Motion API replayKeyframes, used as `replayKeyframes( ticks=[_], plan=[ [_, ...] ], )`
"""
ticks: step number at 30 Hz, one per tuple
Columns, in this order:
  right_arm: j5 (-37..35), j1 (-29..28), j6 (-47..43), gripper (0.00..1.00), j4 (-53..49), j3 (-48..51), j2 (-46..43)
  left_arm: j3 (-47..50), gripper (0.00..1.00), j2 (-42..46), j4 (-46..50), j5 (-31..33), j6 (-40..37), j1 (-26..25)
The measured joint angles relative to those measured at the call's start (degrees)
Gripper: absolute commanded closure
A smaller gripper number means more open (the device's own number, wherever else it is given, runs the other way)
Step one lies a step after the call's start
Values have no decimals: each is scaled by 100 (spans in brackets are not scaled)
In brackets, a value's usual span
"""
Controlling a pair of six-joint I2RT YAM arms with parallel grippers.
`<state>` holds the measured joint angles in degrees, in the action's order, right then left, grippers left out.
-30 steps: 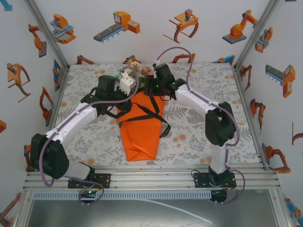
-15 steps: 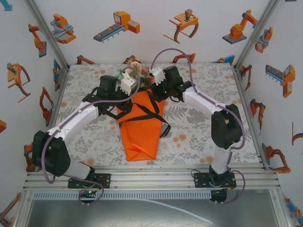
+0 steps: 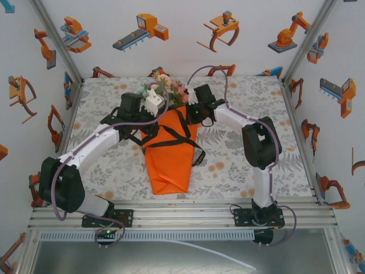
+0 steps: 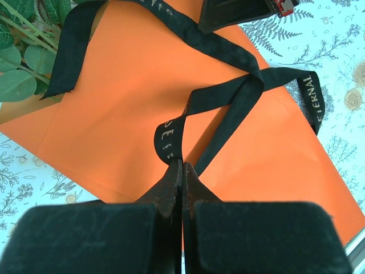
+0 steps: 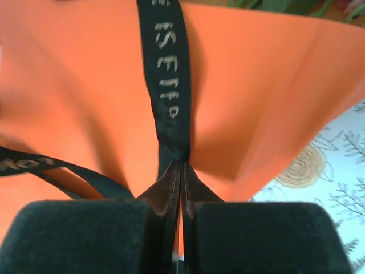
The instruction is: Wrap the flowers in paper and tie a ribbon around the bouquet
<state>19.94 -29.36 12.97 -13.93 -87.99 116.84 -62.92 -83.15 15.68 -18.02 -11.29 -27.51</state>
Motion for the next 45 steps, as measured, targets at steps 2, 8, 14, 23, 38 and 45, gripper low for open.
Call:
replayKeyframes(
  ticks=[2, 8, 14, 23, 38, 45],
  plan=[
    [76, -2, 531, 100, 326, 164, -195, 2, 95, -72, -52, 0, 0, -2],
    [9, -2, 2068, 100, 1276, 361, -931, 341, 82, -365, -393, 201, 7, -48],
    [-621, -7, 1867, 81, 944, 9, -1073, 527, 52, -382, -476, 610, 7, -83],
    [-715, -81, 857, 50, -55, -155, -564, 0, 51, -791, -831, 369, -273, -675],
    [-662, -131, 568, 79, -142, -1036, 721, -275, 48, -1427, -1161, -221, -629, -396],
    [-723, -138, 708, 100, -136, -1191, 817, -374, 46, -1593, -1110, -562, -890, -343]
  ],
)
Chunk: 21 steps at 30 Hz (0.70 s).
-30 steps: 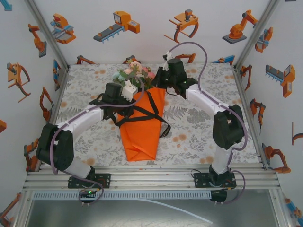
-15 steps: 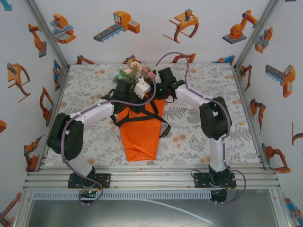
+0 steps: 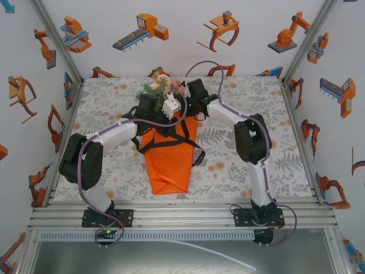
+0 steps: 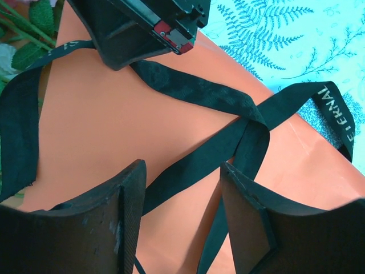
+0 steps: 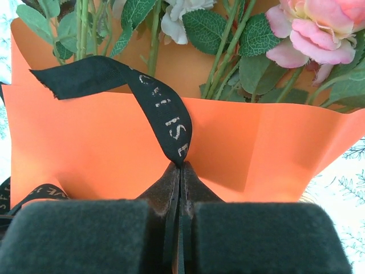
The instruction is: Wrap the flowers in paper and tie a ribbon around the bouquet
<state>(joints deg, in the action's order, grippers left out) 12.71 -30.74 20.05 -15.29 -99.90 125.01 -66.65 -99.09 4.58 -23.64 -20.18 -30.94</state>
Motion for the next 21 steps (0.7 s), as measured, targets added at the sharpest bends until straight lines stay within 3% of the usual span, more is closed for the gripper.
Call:
replayKeyframes(
  ticks=[11, 15, 18, 21],
  plan=[
    [-42, 0, 1023, 100, 527, 796, -1687, -887, 46, -868, 940, -153, -907, 120],
    [-42, 0, 1150, 100, 719, 815, -1845, -1143, 49, -1045, 1508, -238, -1093, 170],
    [-39, 0, 1213, 100, 719, 876, -1790, -1449, 59, -1239, 1939, -321, -1200, 195],
    [-63, 0, 1281, 100, 702, 896, -1685, -1655, 81, -1408, 2286, -363, -1279, 212]
  ],
)
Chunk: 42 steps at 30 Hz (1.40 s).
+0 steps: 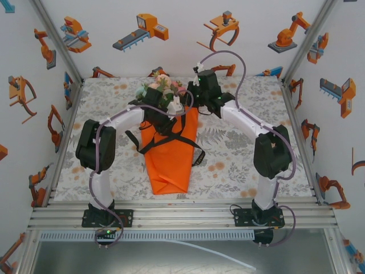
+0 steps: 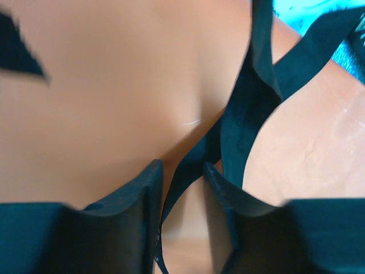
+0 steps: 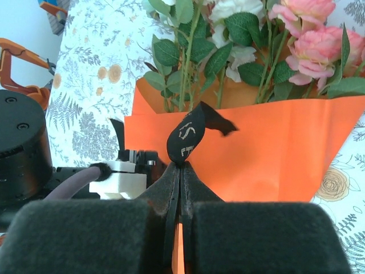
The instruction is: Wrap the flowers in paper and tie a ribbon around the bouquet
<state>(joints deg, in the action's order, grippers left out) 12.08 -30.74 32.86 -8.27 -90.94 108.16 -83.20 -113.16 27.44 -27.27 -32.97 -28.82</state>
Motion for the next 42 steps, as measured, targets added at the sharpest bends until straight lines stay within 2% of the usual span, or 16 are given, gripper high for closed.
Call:
replayKeyframes(
  ticks=[2, 4, 16, 21, 24, 26, 32, 34, 38, 42],
  plan=[
    [-85, 0, 63, 100, -46, 15, 28, -11, 94, -52, 166, -24, -70, 4],
    [-225, 0, 173, 100, -107, 15, 26, -11, 100, -59, 297, -107, -111, 2],
    [-962, 48, 1851, 100, -369, -365, 28, 223, 100, 588, 356, -1473, -129, -46],
    [-1110, 127, 2004, 100, -396, -691, 181, 424, 100, 608, 138, -1694, -2, -37],
    [-1117, 103, 1829, 100, -431, -562, 382, 813, 100, 769, -358, -1888, 258, 7],
    [-1056, 46, 1661, 99, -385, -177, 439, 1064, 100, 955, -697, -2028, 468, 59],
    [-420, -232, 1235, 80, -162, 1108, 446, 1364, 100, 1434, -1893, -2334, 1132, 238],
    [-212, -308, 1110, 76, -35, 1394, 404, 1384, 100, 1484, -2208, -2374, 1298, 284],
    [229, -343, 868, 76, 131, 1934, 37, 1425, 100, 1484, -2509, -2356, 1478, 315],
    [691, -337, 485, 67, 223, 2262, -398, 1475, 100, 1484, -2610, -2146, 1547, 315]
  ],
)
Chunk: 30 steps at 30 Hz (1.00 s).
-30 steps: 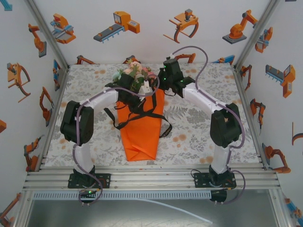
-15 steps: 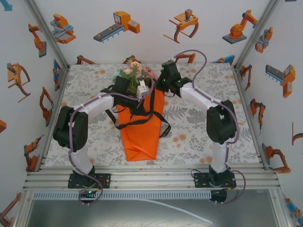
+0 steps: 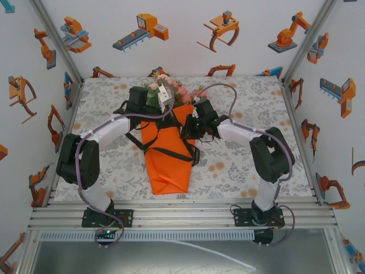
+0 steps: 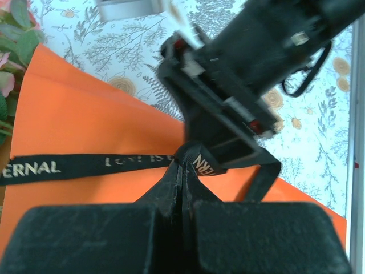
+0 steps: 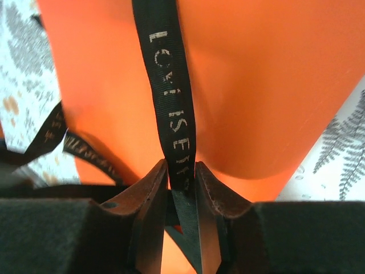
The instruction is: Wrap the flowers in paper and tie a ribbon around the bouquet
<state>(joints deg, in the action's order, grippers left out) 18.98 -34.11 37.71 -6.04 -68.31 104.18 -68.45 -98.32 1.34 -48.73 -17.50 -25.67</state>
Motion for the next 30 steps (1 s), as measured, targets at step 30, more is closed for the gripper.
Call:
replayKeyframes(
  ticks=[30],
  plan=[
    [422, 402, -1604, 52, -203, 428, -599, 1180, 63, 1228, -179, 3528, -114, -256]
  ],
)
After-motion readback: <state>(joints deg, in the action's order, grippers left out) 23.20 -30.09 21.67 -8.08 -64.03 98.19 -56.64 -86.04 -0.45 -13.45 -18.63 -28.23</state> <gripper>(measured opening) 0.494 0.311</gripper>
